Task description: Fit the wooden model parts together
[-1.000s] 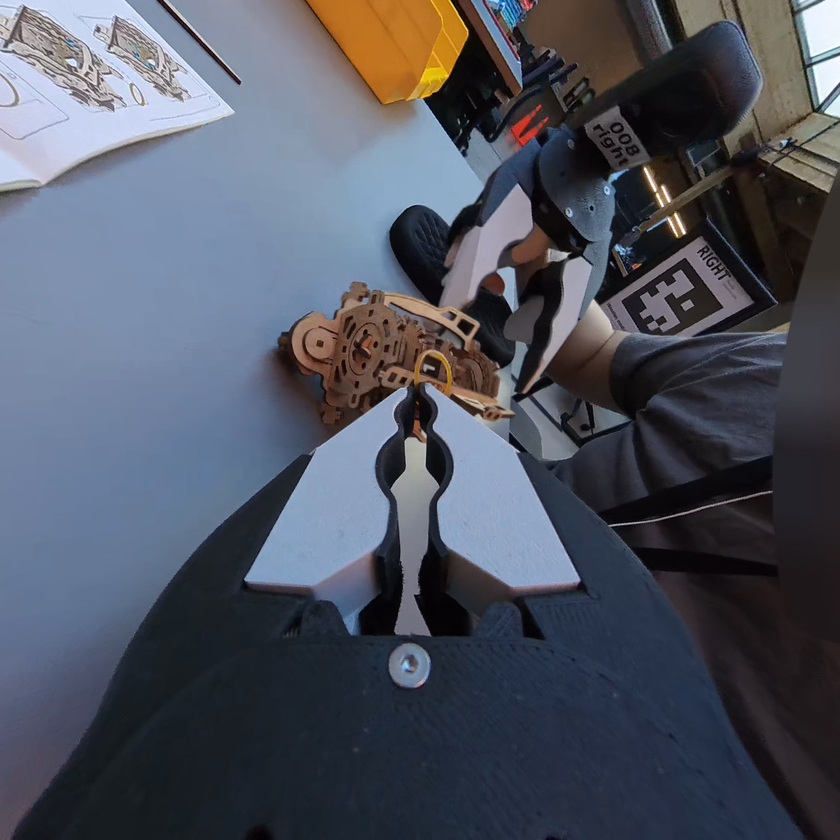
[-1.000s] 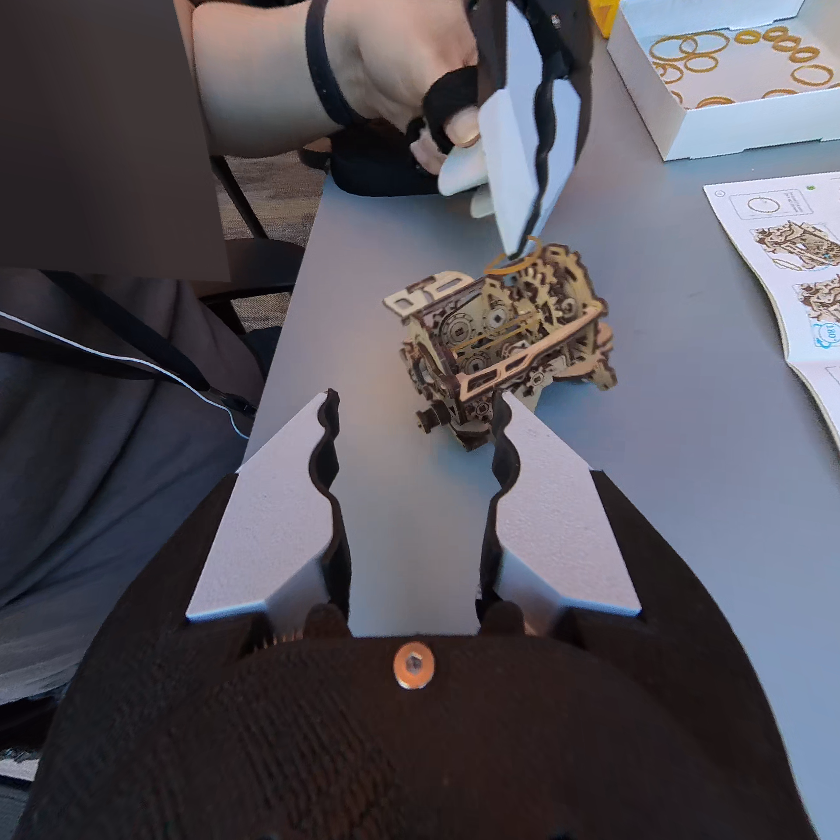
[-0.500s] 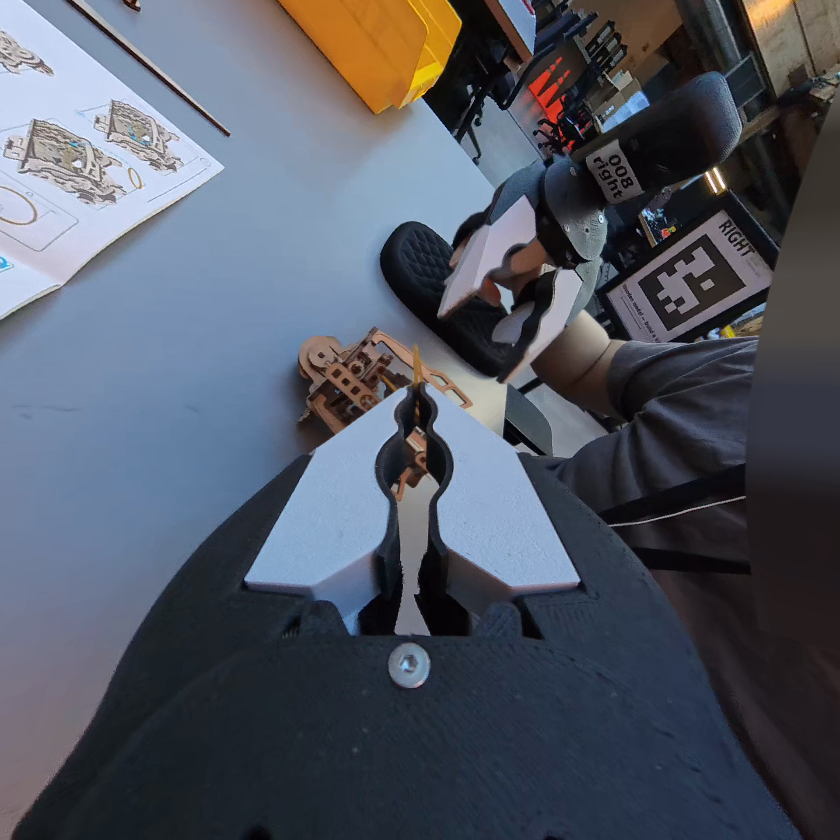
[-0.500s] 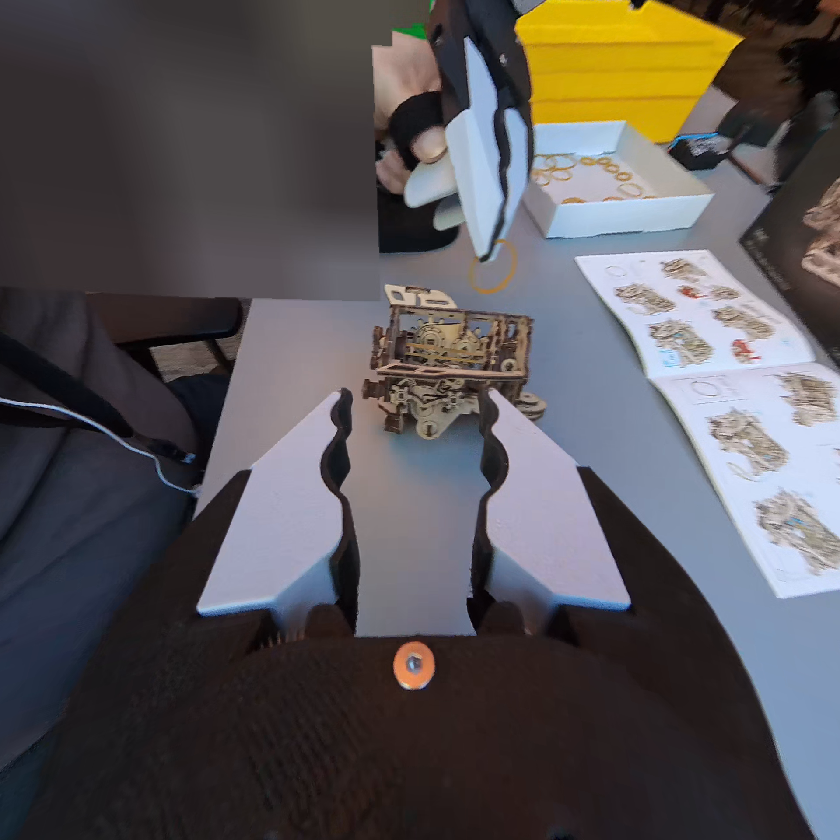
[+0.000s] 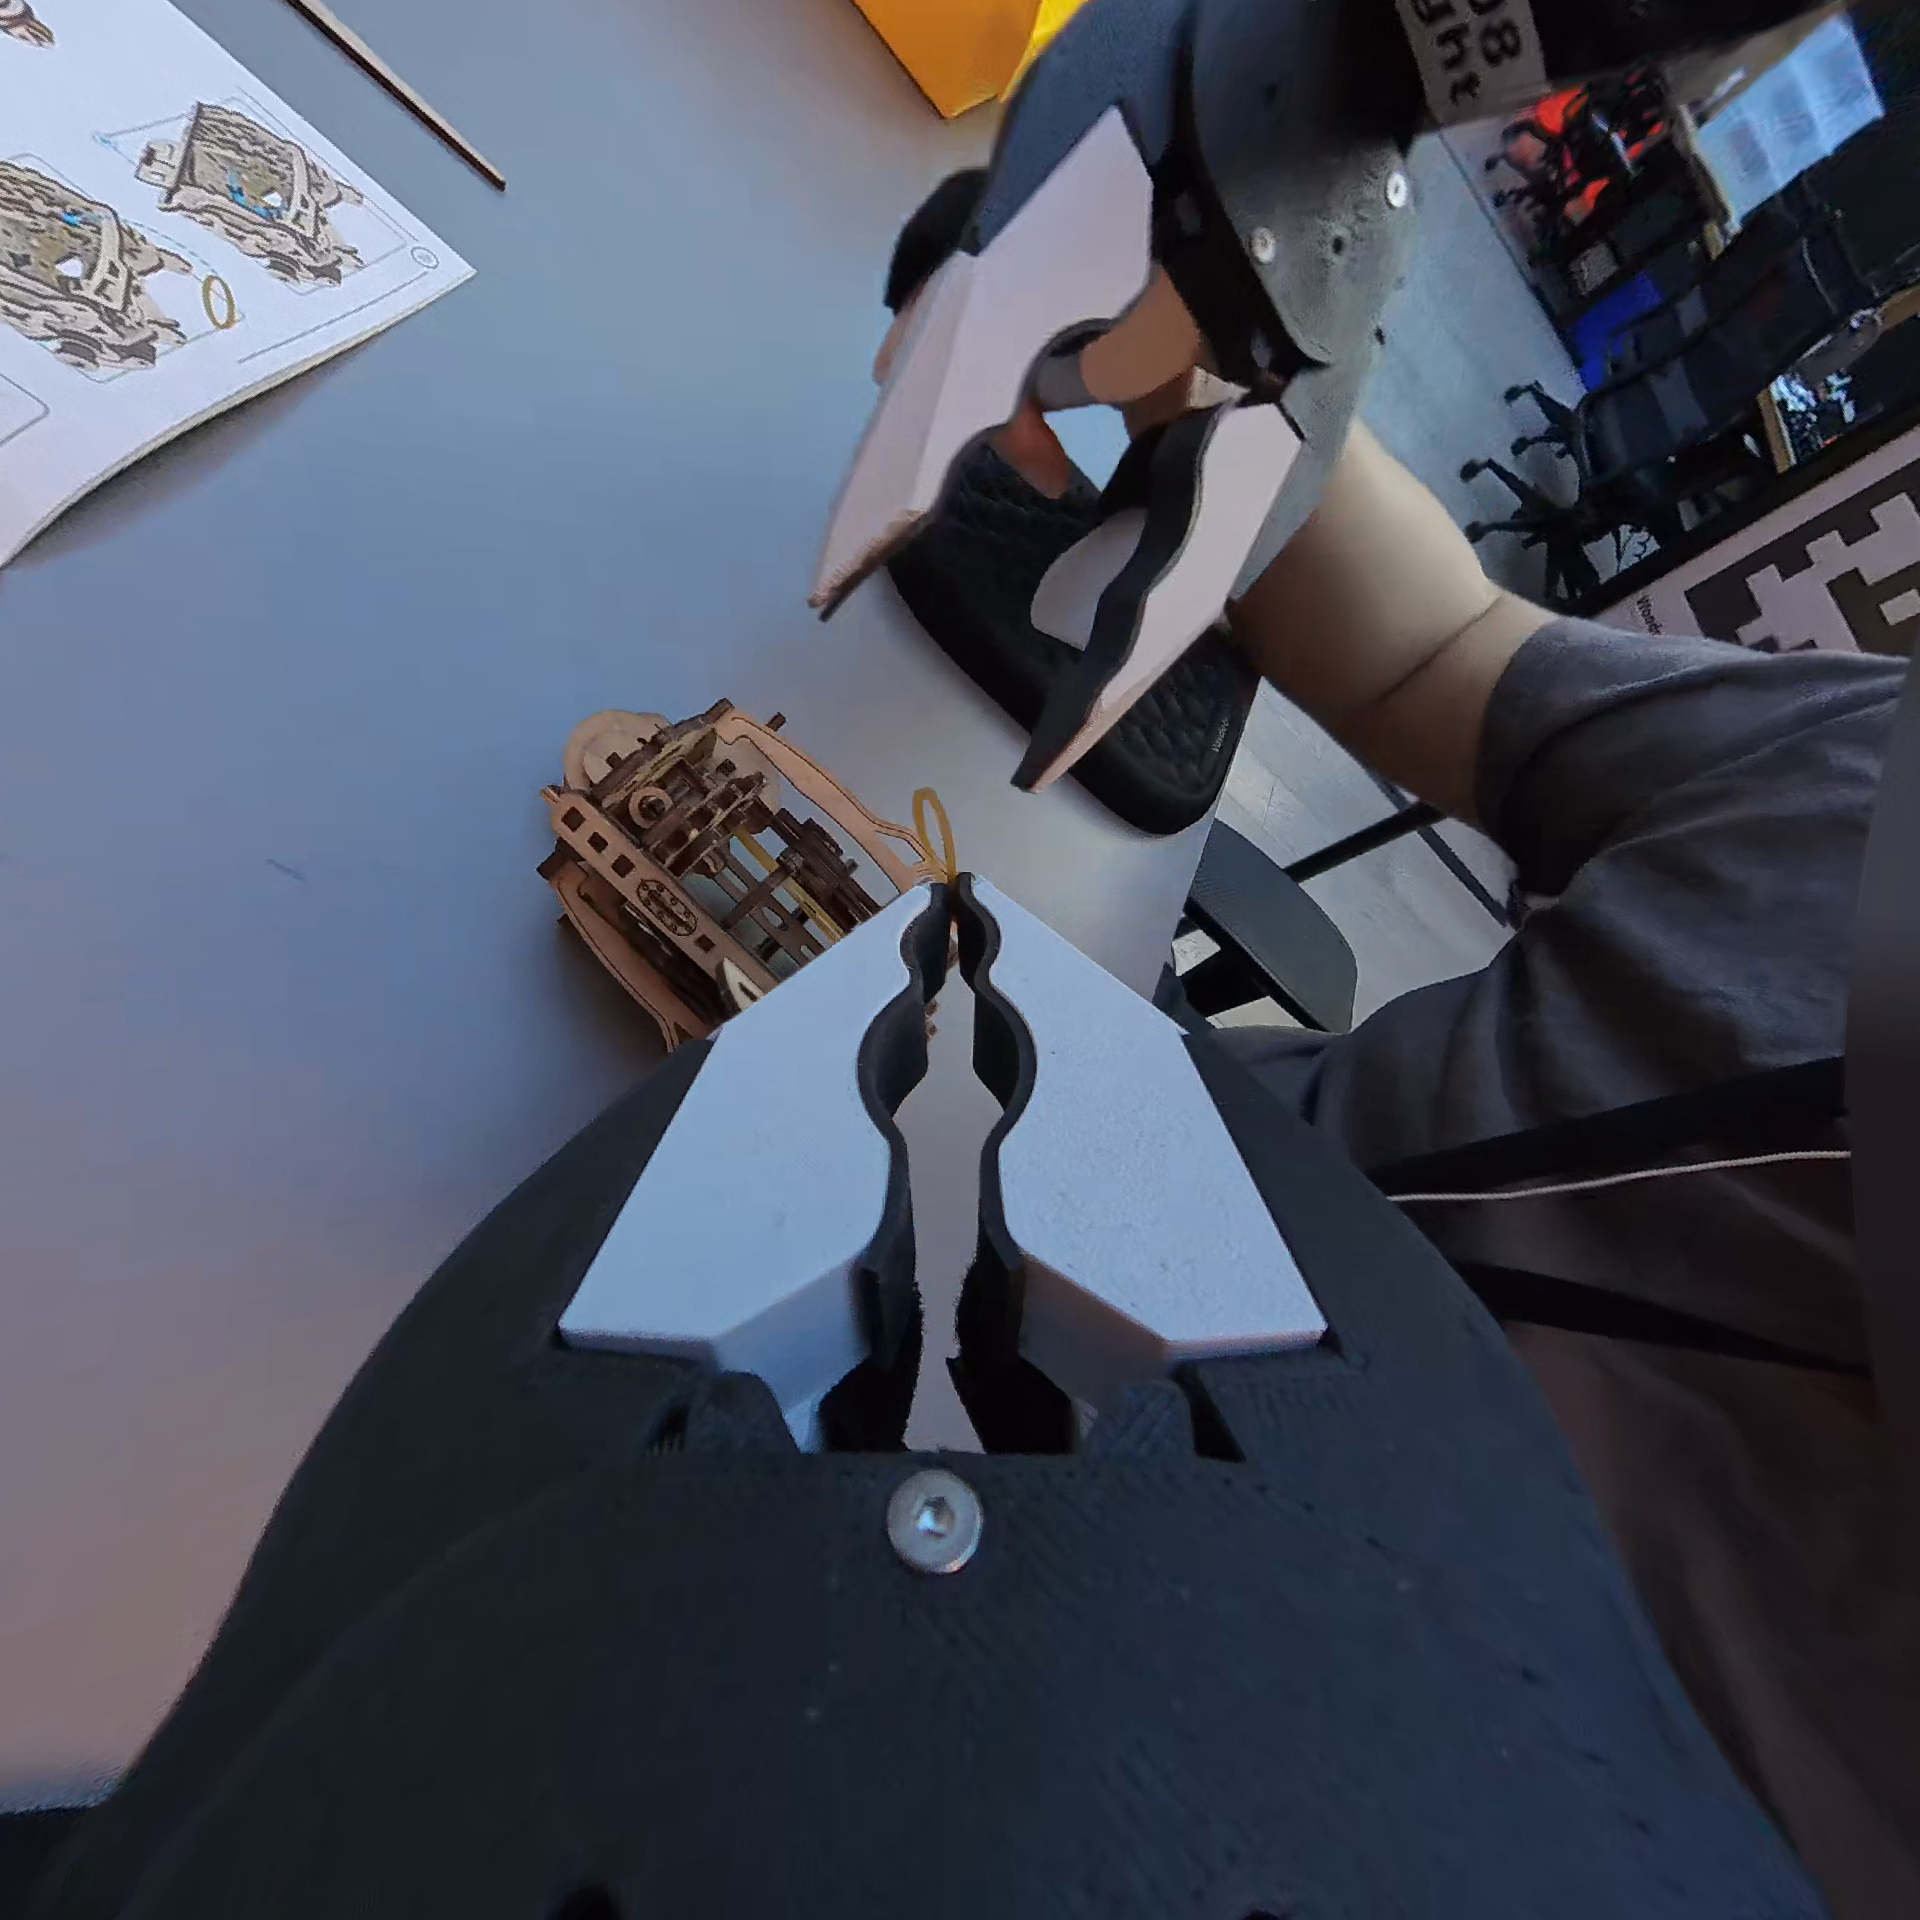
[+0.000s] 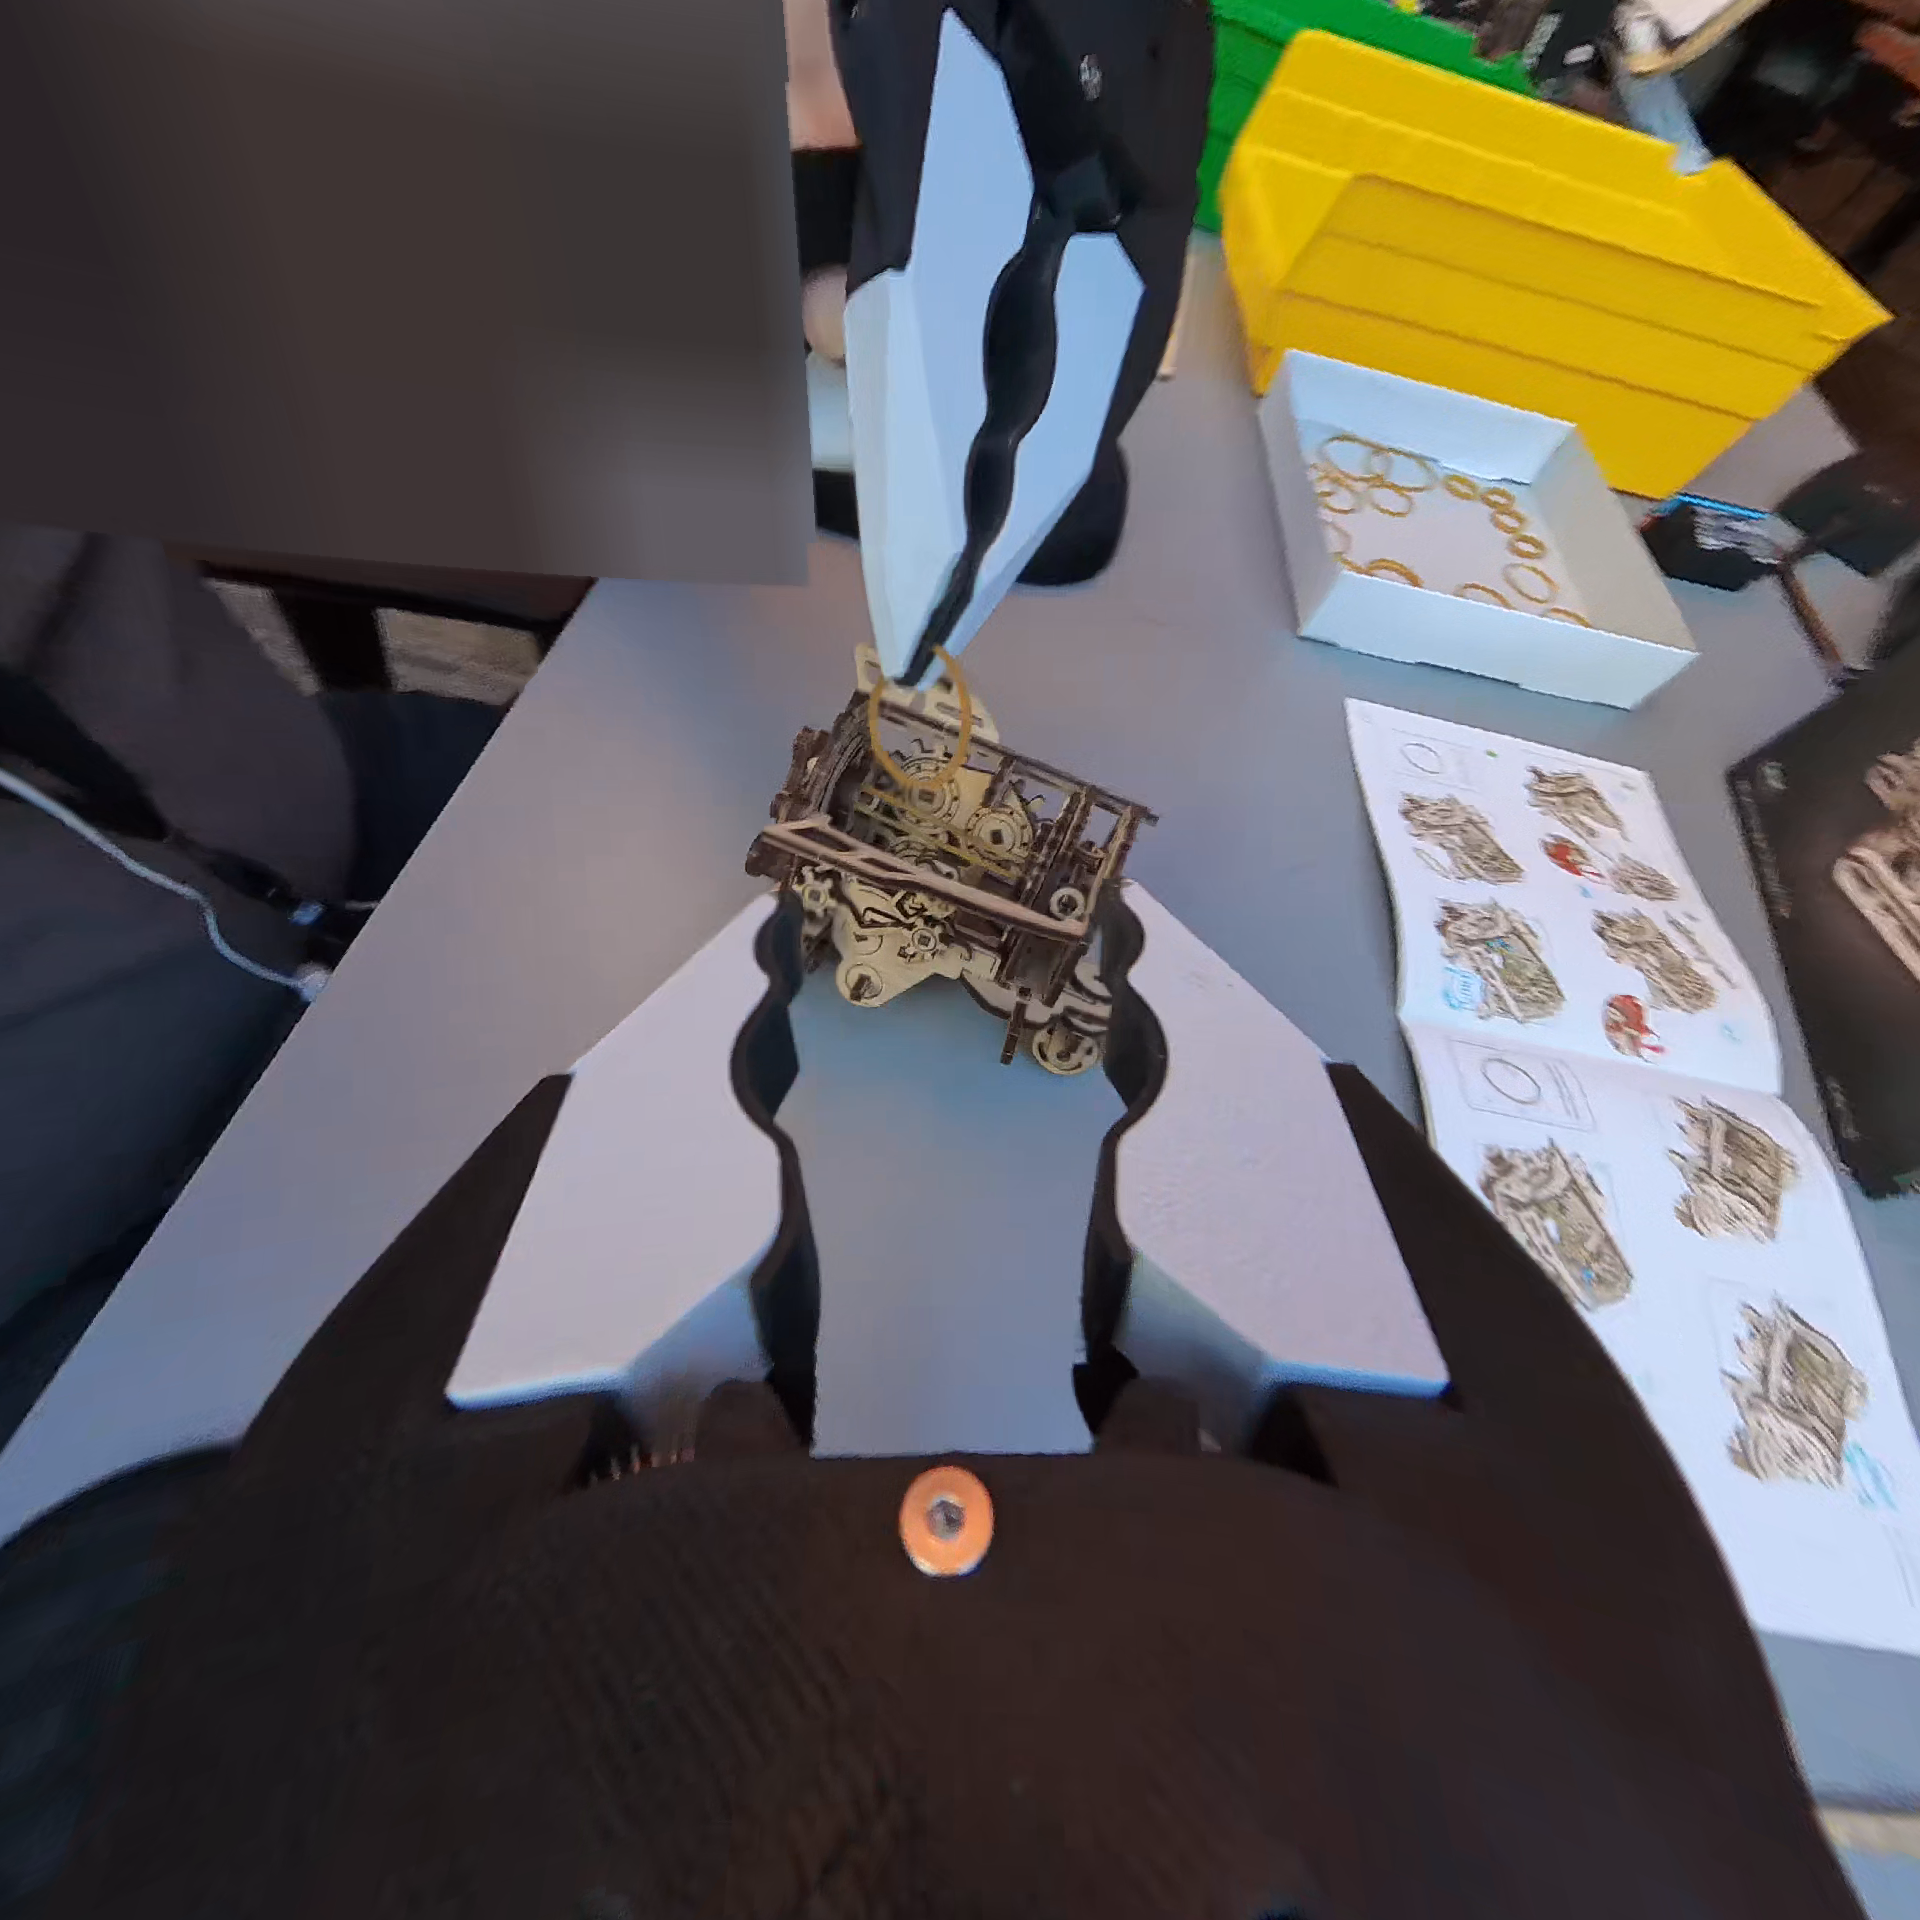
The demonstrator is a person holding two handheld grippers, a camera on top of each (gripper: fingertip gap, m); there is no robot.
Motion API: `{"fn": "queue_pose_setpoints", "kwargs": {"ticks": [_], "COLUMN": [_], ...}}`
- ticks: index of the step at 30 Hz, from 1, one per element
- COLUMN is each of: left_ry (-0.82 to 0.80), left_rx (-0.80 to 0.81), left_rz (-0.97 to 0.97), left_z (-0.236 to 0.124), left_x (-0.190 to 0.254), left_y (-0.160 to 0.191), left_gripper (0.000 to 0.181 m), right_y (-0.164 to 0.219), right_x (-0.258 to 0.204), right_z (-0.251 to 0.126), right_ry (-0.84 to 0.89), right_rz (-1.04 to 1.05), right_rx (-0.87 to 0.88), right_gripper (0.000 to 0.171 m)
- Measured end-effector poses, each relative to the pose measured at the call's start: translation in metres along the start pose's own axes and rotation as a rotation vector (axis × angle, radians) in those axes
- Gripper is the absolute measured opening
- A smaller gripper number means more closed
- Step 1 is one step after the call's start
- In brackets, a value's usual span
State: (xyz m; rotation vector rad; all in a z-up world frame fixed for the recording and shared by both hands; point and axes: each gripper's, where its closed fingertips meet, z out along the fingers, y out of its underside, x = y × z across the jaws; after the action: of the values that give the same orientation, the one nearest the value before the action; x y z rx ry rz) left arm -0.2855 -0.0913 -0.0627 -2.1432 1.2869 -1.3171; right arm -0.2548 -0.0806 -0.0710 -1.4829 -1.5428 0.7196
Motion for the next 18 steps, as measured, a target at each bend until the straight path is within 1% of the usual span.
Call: {"fn": "queue_pose_setpoints", "kwargs": {"ticks": [3,5,8,11,13,15,18], "left_ry": [-0.034,-0.063,-0.124,-0.148,-0.160,-0.170,-0.171], "left_rx": [0.016,0.020,0.020,0.019,0.019,0.024,0.043], "left_rz": [0.002,0.004,0.007,-0.001,-0.003,-0.006,-0.009], "left_z": [-0.006,-0.010,-0.016,-0.018,-0.018,-0.019,-0.021], "left_x": [0.001,0.001,-0.002,-0.001,-0.001,-0.001,-0.001], "left_y": [0.001,0.004,0.009,0.014,0.015,0.015,0.013], "left_gripper": [0.000,0.000,0.000,0.000,0.000,0.000,0.000], "right_y": [0.015,0.023,0.019,0.017,0.015,0.013,0.009], "right_x": [0.012,0.015,0.010,0.011,0.008,0.008,0.013], "right_z": [0.010,0.022,0.036,0.046,0.050,0.054,0.059], "right_ry": [-0.102,-0.154,-0.248,-0.266,-0.300,-0.313,-0.269], "right_rz": [-0.039,-0.049,-0.052,-0.135,-0.145,-0.128,-0.076], "right_rx": [-0.034,-0.054,-0.021,-0.030,-0.034,-0.028,-0.030], "right_gripper": [0.074,0.077,0.084,0.095,0.093,0.086,0.082]}}
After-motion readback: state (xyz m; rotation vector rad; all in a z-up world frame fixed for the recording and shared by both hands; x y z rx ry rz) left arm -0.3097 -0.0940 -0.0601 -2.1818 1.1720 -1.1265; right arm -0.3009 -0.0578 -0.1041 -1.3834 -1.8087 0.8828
